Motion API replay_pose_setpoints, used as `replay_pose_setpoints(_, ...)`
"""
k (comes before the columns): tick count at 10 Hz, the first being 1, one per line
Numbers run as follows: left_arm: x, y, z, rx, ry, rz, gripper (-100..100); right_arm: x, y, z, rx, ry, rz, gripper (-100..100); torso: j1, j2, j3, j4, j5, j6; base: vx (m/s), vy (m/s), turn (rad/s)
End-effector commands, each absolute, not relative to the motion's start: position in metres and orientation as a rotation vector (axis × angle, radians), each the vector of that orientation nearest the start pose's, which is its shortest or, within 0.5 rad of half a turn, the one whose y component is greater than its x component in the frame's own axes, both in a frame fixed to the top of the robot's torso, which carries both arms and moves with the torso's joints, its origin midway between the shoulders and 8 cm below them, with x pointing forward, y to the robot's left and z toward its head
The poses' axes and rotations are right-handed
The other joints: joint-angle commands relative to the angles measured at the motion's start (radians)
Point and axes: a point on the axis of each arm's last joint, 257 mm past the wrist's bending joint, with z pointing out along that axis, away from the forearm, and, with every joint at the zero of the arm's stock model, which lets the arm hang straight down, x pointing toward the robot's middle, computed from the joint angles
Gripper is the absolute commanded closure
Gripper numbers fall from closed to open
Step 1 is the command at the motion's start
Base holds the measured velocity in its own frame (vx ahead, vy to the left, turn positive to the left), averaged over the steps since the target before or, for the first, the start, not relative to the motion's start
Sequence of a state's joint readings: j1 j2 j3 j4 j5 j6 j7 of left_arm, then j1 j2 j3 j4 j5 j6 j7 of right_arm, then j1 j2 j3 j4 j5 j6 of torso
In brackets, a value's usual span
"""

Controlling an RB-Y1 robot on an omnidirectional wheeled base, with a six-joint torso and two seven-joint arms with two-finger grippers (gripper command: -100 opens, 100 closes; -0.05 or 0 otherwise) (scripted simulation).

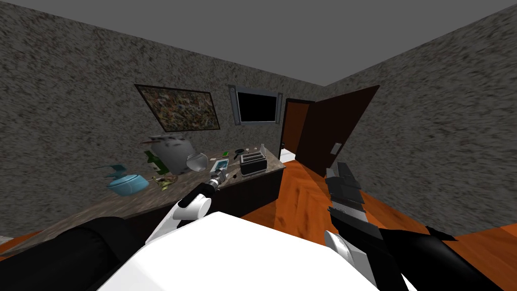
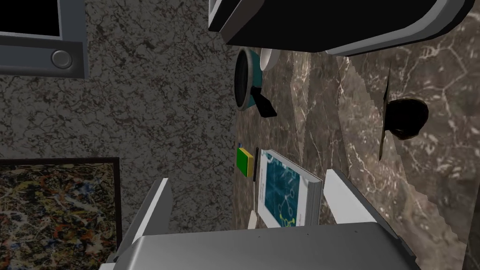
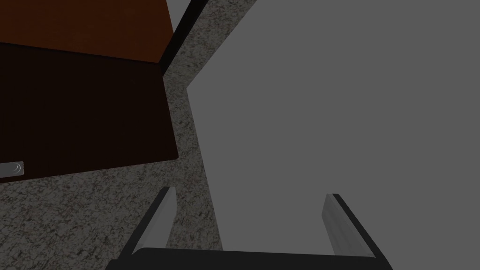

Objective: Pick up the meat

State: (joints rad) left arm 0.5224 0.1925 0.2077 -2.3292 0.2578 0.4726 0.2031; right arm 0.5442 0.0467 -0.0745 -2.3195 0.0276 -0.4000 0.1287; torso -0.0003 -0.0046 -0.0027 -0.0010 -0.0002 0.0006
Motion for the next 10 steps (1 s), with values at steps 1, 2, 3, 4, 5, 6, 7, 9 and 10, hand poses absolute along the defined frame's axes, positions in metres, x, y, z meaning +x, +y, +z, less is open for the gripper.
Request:
replay_pose_setpoints(1,0.384,0.379,-0.177,-1.570,1.095,-1.063,-100,0.343,-0.314,0.009,0.695,0.690,1.049,0,0.000,0.000,0.000,0.000,0.000,0.000,0.042,-0.016,0.028)
replay_pose_setpoints(2,0.383,0.381,-0.186,-1.607,1.110,-1.050,-100,0.343,-0.314,0.009,0.695,0.689,1.049,0,0.000,0.000,0.000,0.000,0.000,0.000,0.054,-0.026,0.050)
replay_pose_setpoints(3,0.382,0.381,-0.189,-1.616,1.115,-1.045,-100,0.343,-0.314,0.009,0.695,0.690,1.049,0,0.000,0.000,0.000,0.000,0.000,0.000,0.045,-0.023,0.031)
replay_pose_setpoints(4,0.381,0.383,-0.198,-1.655,1.133,-1.030,-100,0.343,-0.314,0.009,0.695,0.689,1.049,0,0.000,0.000,0.000,0.000,0.000,0.000,0.049,-0.025,0.050)
replay_pose_setpoints(5,0.380,0.385,-0.207,-1.689,1.148,-1.020,-100,0.343,-0.314,0.009,0.695,0.690,1.049,0,0.000,0.000,0.000,0.000,0.000,0.000,0.075,-0.034,0.059)
replay_pose_setpoints(6,0.378,0.384,-0.211,-1.705,1.159,-1.008,-100,0.343,-0.314,0.009,0.695,0.690,1.049,0,-0.001,-0.001,-0.001,0.000,0.000,0.000,0.058,-0.028,0.024)
replay_pose_setpoints(7,0.377,0.386,-0.218,-1.731,1.171,-1.002,-100,0.343,-0.314,0.009,0.695,0.689,1.049,0,-0.001,-0.001,-0.001,0.000,0.000,0.000,0.052,-0.012,0.036)
replay_pose_setpoints(9,0.373,0.386,-0.231,-1.782,1.201,-0.976,-100,0.343,-0.314,0.009,0.695,0.689,1.049,0,0.000,0.000,0.000,0.000,0.000,0.000,0.049,-0.016,0.027)
replay_pose_setpoints(10,0.372,0.386,-0.233,-1.791,1.207,-0.970,-100,0.343,-0.314,0.009,0.695,0.690,1.049,0,0.000,0.000,0.000,0.000,0.000,0.000,0.043,-0.014,0.020)
